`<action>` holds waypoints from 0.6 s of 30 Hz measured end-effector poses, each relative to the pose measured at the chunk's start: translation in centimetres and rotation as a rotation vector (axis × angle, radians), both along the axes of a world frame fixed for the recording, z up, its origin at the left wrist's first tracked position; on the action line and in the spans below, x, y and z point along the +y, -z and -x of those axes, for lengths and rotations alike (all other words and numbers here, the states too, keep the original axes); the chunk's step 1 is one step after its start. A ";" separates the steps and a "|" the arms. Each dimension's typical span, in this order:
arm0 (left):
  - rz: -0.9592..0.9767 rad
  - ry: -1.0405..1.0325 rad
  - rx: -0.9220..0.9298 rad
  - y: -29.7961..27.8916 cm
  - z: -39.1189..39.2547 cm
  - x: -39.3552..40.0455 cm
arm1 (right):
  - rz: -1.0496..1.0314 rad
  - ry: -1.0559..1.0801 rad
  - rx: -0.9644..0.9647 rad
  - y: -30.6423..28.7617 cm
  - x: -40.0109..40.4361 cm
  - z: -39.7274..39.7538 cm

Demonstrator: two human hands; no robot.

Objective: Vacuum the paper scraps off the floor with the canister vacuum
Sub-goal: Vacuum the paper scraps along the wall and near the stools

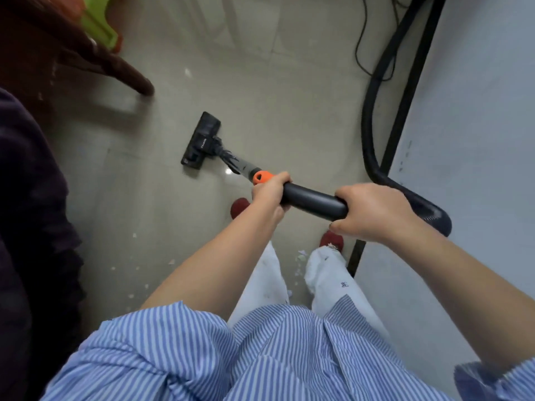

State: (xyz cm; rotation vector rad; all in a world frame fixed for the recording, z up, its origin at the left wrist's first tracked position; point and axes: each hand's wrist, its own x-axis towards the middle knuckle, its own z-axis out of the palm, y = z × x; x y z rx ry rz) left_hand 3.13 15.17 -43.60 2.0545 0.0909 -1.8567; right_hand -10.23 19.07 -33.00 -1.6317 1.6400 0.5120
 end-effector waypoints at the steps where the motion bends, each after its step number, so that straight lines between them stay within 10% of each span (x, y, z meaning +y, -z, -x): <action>1: 0.003 0.012 0.014 -0.4 1.6 0.9 | -0.014 0.034 0.012 -0.6 1.1 1.5; 18: -0.008 0.377 -0.085 0.0 6.2 3.2 | -0.055 0.241 0.090 2.2 7.3 3.7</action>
